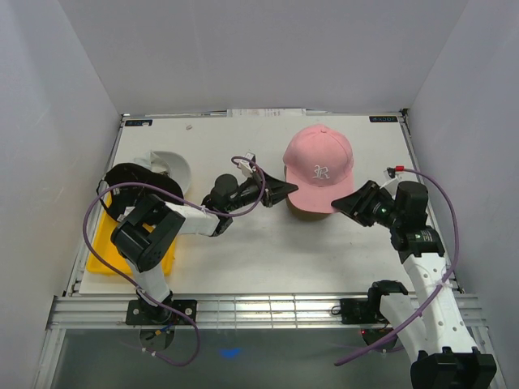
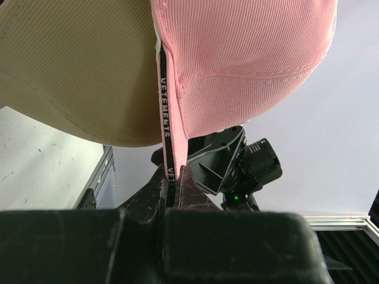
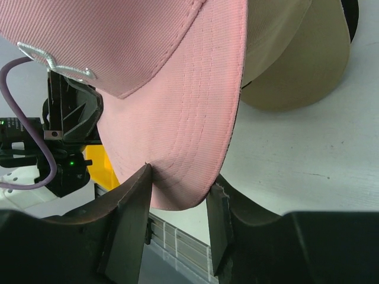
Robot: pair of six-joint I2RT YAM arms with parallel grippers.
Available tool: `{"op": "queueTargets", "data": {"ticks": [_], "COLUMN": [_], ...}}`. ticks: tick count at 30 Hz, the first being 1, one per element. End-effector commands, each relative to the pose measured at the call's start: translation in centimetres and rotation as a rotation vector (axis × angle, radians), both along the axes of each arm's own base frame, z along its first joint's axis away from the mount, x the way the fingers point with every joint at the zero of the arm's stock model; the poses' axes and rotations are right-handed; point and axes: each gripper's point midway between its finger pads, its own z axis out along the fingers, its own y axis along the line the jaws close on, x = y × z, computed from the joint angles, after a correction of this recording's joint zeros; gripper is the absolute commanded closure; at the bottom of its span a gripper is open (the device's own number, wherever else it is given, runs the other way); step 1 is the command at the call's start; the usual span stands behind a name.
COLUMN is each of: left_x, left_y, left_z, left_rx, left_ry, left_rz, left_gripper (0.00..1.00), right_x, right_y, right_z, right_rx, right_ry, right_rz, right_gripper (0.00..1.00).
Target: Stack the hats
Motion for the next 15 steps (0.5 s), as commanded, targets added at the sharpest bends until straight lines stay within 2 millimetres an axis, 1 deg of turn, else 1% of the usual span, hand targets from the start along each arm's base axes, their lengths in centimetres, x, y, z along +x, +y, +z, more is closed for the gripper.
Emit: {"op": "queueTargets", "data": {"ticks": [1,9,15], "left_x": [-4.0,-4.4,-4.5], "left_y": [-1.1,-0.9,-1.0], "left_z": [0.6,-2.1,-4.0], "left_rx": [-0.006,0.025,0.045], "left_ry": [-0.041,0.004,0.036], "left_rz": [-0.151,-0.158,-0.163], "left_gripper": [1.0,1.0,1.0], "right_x": [0.2,0.2,0.2], "right_y": [-0.1,-0.7,-1.0], "right_z": [-1.0,-3.5,-4.9], "right_rx": [-0.077,-0.116,-0.139], "right_ry": [-0.059,-0.016,0.009], "right_rz": [0.042,0.018,0.008], "right_gripper": [0.63,0.64,0.66]}}
